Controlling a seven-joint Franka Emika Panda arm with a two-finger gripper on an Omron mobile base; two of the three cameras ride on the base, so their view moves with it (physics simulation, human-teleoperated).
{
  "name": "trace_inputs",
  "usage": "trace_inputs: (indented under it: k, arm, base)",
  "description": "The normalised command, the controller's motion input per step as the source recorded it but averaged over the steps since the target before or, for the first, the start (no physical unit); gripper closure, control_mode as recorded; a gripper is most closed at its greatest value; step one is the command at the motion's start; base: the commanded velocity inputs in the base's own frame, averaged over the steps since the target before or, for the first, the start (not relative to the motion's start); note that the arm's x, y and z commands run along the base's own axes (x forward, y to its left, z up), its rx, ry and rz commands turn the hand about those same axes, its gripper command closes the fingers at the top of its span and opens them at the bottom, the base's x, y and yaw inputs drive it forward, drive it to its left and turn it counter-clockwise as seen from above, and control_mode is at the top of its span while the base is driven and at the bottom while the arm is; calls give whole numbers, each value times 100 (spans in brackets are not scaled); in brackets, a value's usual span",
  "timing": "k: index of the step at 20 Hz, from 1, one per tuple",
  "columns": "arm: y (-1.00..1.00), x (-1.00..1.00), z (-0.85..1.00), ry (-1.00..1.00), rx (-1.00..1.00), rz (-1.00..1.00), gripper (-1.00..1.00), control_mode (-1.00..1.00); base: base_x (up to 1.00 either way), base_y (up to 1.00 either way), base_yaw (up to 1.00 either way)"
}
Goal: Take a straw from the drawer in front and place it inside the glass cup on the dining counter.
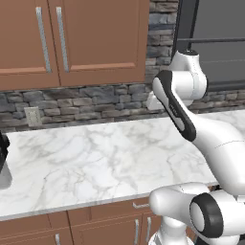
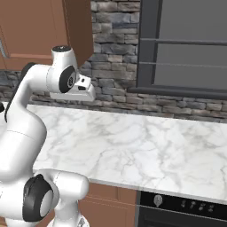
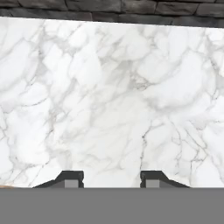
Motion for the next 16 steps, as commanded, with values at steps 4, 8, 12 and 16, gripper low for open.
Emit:
trace_inputs:
  k: [4, 8, 12, 16]
  arm:
    - [0, -2, 0, 0, 0, 0, -100, -100]
    - [0, 0, 0, 0, 0, 0, -100, 100]
    - [0, 0, 0, 0, 0, 0, -100, 100]
    - [0, 0, 0, 0, 0, 0, -100, 100]
  base:
    - [0, 0, 0]
    - [-5, 0, 0]
    - [-76, -13, -4]
    - [-87, -38, -1]
